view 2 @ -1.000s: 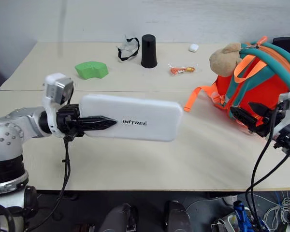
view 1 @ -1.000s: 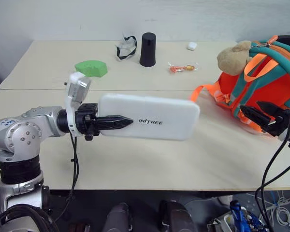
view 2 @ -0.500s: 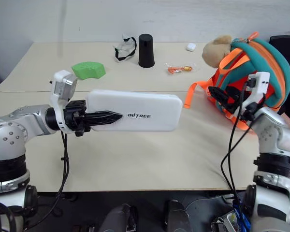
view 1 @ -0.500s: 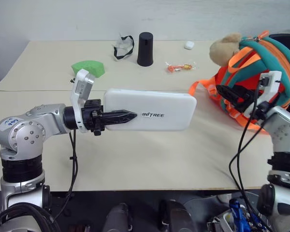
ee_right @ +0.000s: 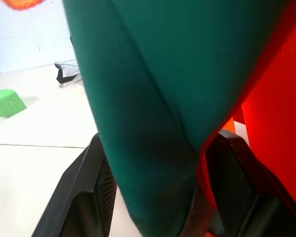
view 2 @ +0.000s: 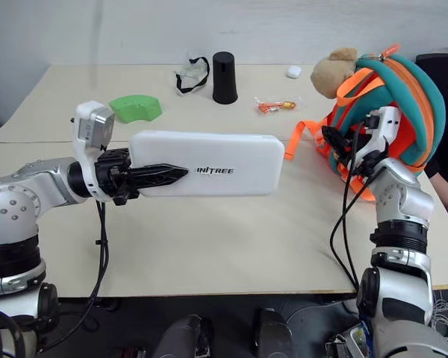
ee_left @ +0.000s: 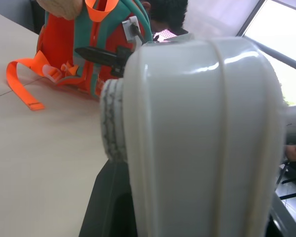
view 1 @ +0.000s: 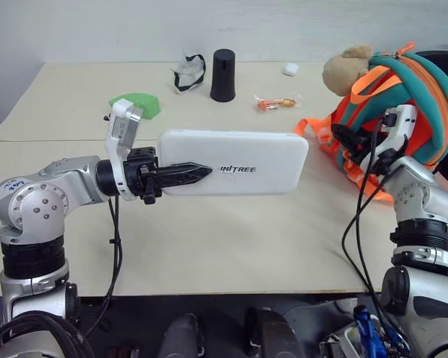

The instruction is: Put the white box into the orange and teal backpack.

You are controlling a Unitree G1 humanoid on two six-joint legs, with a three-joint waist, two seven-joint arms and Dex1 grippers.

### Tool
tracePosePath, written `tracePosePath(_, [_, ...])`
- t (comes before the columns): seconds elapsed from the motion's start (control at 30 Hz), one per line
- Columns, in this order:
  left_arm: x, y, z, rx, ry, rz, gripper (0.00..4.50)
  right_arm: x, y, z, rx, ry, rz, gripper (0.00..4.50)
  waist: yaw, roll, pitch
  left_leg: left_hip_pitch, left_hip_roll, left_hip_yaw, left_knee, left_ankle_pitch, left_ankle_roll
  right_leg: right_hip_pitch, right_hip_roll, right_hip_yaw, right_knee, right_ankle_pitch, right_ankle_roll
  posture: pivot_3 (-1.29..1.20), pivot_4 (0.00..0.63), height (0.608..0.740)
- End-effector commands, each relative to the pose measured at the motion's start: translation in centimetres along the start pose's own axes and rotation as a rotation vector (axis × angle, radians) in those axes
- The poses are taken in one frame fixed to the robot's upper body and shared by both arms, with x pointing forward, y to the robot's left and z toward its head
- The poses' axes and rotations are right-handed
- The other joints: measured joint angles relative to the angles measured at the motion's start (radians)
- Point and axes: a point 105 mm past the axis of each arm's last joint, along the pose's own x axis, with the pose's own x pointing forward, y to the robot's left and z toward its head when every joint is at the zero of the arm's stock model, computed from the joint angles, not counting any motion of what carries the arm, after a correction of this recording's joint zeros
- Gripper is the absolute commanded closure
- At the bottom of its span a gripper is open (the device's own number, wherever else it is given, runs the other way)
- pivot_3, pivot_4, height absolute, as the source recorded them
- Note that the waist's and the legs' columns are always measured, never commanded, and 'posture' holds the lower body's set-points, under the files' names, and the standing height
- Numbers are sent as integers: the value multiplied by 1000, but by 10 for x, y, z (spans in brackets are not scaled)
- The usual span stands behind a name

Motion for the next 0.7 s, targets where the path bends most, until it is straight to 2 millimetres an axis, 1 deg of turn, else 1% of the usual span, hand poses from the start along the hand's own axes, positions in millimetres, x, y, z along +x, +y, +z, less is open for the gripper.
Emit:
tracePosePath(0.03, [-3,-6,15,62,-36,-22,3238,10,2,23,-18,-97,-19,1980,-6,0,0,0,0,0,0,0,0,0,0,0,0,0,0,0,150,740])
tracePosePath(0.1, [-3,-4,17,62,-44,-17,3238,14,3,21,-17,-103,-13,1980,-8,0,0,0,0,0,0,0,0,0,0,0,0,0,0,0,150,740])
tracePosePath(0.13, [-3,-3,17,62,-46,-15,3238,15,5,21,-21,-107,2,2354,-8,0,0,0,0,0,0,0,0,0,0,0,0,0,0,0,150,740])
tracePosePath(0.17, [-3,-2,17,61,-47,-12,3238,15,8,20,-30,-109,20,2544,-8,0,0,0,0,0,-1,0,0,0,0,0,0,0,0,0,150,740])
tracePosePath(0.2, [-3,-1,17,61,-47,-9,3238,15,11,20,-38,-109,38,2962,-7,1,0,0,0,0,-1,0,0,0,0,0,-1,0,0,0,150,740])
tracePosePath(0.33, [-5,2,18,58,-55,5,3238,9,23,21,-60,-112,129,4291,-7,1,1,0,0,0,-1,0,0,0,0,0,-1,0,0,0,150,740])
tracePosePath(0.37, [-6,3,18,59,-58,10,3238,5,27,22,-56,-114,163,4469,-7,1,1,0,0,0,-1,0,0,0,0,0,-1,0,0,0,150,740])
tracePosePath(0.47, [-12,8,20,66,-68,37,3238,-12,47,24,-41,-93,312,4469,-5,1,1,0,0,0,-1,0,0,0,0,0,-1,0,0,0,150,740])
tracePosePath(0.57, [-24,17,34,61,-125,78,3238,-46,76,23,-26,-14,515,4469,0,2,1,0,0,-1,-2,0,0,0,0,0,-1,0,0,0,150,740])
tracePosePath(0.63, [-34,26,50,58,-180,115,3238,-79,99,26,-12,57,676,4469,7,3,2,-1,0,-1,-2,0,0,0,0,-1,-2,0,0,0,150,740])
tracePosePath(0.7, [-40,31,58,70,-194,139,3238,-110,119,29,-3,137,805,4469,13,2,3,-2,0,-2,-1,0,0,0,0,-2,-3,0,0,0,150,740])
